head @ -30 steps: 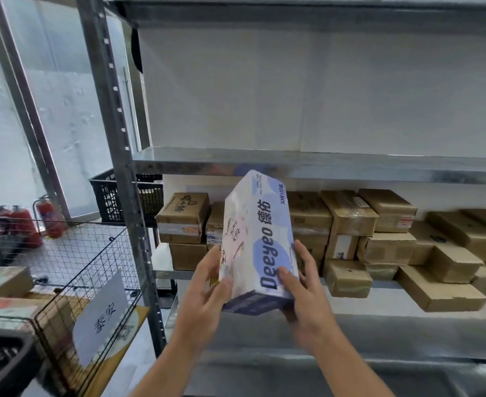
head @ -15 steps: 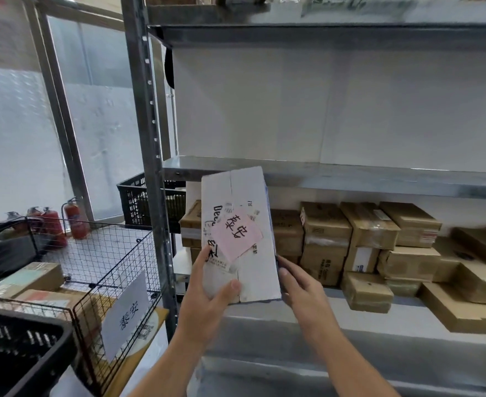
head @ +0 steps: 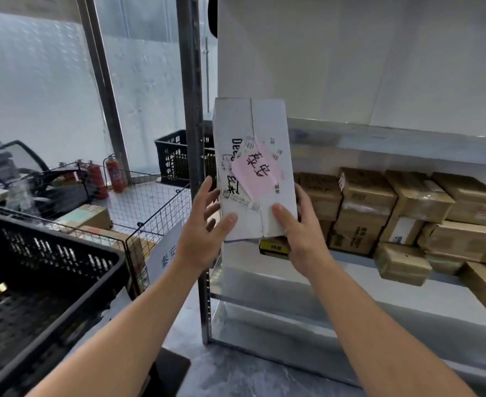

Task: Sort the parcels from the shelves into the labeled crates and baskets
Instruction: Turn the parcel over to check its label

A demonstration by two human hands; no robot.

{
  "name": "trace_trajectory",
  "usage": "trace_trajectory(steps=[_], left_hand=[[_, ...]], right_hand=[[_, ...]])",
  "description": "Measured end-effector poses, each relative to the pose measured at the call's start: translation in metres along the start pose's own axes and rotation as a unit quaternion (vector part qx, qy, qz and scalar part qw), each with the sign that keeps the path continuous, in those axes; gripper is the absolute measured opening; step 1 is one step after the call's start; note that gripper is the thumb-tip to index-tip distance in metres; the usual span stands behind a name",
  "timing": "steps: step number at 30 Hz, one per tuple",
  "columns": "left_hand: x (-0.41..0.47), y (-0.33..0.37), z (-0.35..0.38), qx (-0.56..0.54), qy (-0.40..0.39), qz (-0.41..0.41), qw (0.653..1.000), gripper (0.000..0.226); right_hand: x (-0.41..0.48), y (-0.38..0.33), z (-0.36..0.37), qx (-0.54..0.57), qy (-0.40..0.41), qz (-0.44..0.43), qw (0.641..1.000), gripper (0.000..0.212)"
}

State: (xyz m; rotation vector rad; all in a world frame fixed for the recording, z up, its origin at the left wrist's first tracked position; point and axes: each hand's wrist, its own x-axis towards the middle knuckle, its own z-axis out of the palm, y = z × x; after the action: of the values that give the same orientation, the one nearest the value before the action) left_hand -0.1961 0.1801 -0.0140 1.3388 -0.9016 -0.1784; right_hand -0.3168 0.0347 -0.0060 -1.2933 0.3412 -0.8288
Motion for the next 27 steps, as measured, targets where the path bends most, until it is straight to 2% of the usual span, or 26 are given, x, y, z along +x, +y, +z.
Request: trace_trajectory(steps=[7,11,14,19,22,24,25,27], left_hand=[[0.036,-0.003,-0.038,0.014,0.052,-0.007,0.999,0.085],[0.074,-0.011,-0.068,0.073,0.087,-0.007,0.994,0.082],[0.108,-0.012,-0.096,0.051,0.132,-0.013,0.99,0.088],[0.164,-0.004,-0.149,-0.003,0.156,-0.056,0.986,0.077],[0.181,-0.011,-0.185,0.027,0.172,-0.09,0.981,0.048],[0.182,-0.018,-0.207,0.039,0.22,-0.101,0.969,0.037],[0.18,-0.022,-0.217,0.04,0.244,-0.105,0.963,0.039],[0.173,-0.029,-0.233,0.037,0.288,-0.111,0.95,0.058]], right_hand=[[0.025,0.027,0.017,0.007,-0.059,0.029,0.998,0.052],[0.051,0.047,0.029,0.008,-0.094,0.065,0.993,0.052],[0.078,0.055,0.041,-0.005,-0.136,0.078,0.988,0.05],[0.139,0.06,0.065,-0.065,-0.223,0.066,0.97,0.052],[0.177,0.067,0.089,-0.083,-0.274,0.047,0.957,0.049],[0.204,0.076,0.111,-0.08,-0.265,0.041,0.96,0.04],[0.215,0.079,0.124,-0.079,-0.24,0.035,0.967,0.038],[0.241,0.089,0.15,-0.082,-0.205,0.02,0.975,0.055]])
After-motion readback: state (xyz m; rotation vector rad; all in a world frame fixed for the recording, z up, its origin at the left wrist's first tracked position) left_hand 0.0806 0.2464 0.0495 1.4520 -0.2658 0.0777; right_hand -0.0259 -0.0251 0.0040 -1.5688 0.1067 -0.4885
